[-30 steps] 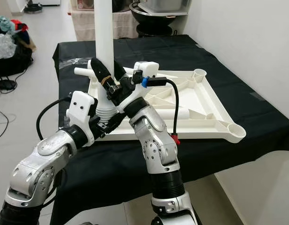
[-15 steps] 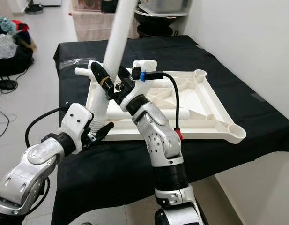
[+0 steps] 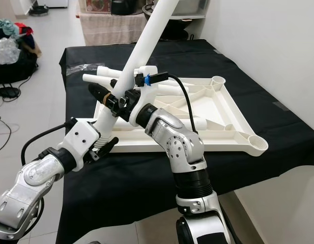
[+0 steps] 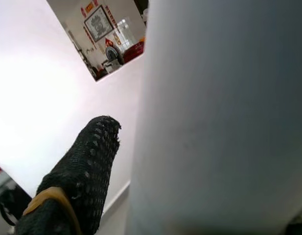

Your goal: Building children table

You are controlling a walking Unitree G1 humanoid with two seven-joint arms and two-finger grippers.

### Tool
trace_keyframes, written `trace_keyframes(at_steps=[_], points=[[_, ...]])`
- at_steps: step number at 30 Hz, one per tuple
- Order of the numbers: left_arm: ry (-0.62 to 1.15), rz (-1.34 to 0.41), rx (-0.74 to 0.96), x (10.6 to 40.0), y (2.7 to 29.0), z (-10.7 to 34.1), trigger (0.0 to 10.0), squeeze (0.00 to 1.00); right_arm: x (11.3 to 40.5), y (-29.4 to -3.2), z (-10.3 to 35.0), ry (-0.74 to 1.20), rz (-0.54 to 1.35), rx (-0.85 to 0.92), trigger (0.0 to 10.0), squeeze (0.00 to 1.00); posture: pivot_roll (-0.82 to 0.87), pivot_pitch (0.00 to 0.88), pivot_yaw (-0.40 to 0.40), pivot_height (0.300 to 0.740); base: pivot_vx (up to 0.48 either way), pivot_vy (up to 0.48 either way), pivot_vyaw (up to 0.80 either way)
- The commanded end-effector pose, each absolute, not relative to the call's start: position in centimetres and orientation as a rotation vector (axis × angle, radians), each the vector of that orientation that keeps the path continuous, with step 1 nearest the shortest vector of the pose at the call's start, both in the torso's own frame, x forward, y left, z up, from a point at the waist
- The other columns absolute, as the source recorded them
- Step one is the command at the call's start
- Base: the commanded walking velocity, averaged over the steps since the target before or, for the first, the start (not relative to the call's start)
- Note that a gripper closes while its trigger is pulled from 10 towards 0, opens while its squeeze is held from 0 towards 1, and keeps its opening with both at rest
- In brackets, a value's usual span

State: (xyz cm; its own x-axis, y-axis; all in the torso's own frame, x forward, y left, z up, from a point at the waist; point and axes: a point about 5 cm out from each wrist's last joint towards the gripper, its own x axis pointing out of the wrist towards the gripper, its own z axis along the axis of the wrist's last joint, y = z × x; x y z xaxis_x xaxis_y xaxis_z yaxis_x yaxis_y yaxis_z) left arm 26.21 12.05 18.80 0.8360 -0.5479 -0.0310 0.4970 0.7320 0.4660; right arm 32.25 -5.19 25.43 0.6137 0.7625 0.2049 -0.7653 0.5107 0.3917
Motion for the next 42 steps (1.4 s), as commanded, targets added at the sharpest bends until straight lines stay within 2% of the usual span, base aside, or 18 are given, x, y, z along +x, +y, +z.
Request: trace_keyframes(at_steps=[1, 7, 19, 21, 22, 31, 42], points=[[-0.13, -0.633, 0.503, 25.8, 11.3, 18.6, 10.0, 0.0, 32.5, -5.0, 25.8, 0.014, 0.928, 0.505, 10.0, 0.0, 0.05, 0.035, -0.05, 0.74, 0.0, 0.0, 0.0], [-0.144, -0.631, 0.498, 25.7, 11.0, 18.7, 10.0, 0.0, 33.6, -5.5, 26.1, 0.009, 0.841, 0.516, 10.0, 0.0, 0.05, 0.042, -0.051, 0.74, 0.0, 0.0, 0.0], [-0.165, -0.638, 0.507, 25.7, 10.8, 18.8, 10.0, 0.0, 34.3, -5.7, 26.4, 0.03, 0.79, 0.571, 10.0, 0.0, 0.05, 0.046, -0.047, 0.74, 0.0, 0.0, 0.0], [-0.167, -0.642, 0.512, 25.7, 10.8, 18.8, 10.0, 0.0, 34.3, -5.7, 26.4, 0.03, 0.795, 0.589, 9.7, 0.0, 0.05, 0.046, -0.047, 0.74, 0.0, 0.0, 0.0], [-0.168, -0.643, 0.513, 25.7, 10.8, 18.8, 10.0, 0.0, 34.3, -5.7, 26.5, 0.03, 0.798, 0.603, 0.0, 0.0, 0.05, 0.046, -0.047, 0.74, 0.0, 0.0, 0.0], [-0.173, -0.647, 0.523, 25.6, 10.8, 18.7, 10.0, 0.0, 34.6, -6.2, 27.0, 0.026, 0.796, 0.698, 0.0, 0.0, 0.05, 0.048, -0.049, 0.74, 0.0, 0.0, 0.0], [-0.172, -0.644, 0.531, 25.7, 11.0, 18.6, 10.0, 0.0, 34.6, -6.3, 27.3, -0.003, 0.787, 0.66, 0.0, 0.0, 0.05, 0.043, -0.05, 0.74, 0.0, 0.0, 0.0]])
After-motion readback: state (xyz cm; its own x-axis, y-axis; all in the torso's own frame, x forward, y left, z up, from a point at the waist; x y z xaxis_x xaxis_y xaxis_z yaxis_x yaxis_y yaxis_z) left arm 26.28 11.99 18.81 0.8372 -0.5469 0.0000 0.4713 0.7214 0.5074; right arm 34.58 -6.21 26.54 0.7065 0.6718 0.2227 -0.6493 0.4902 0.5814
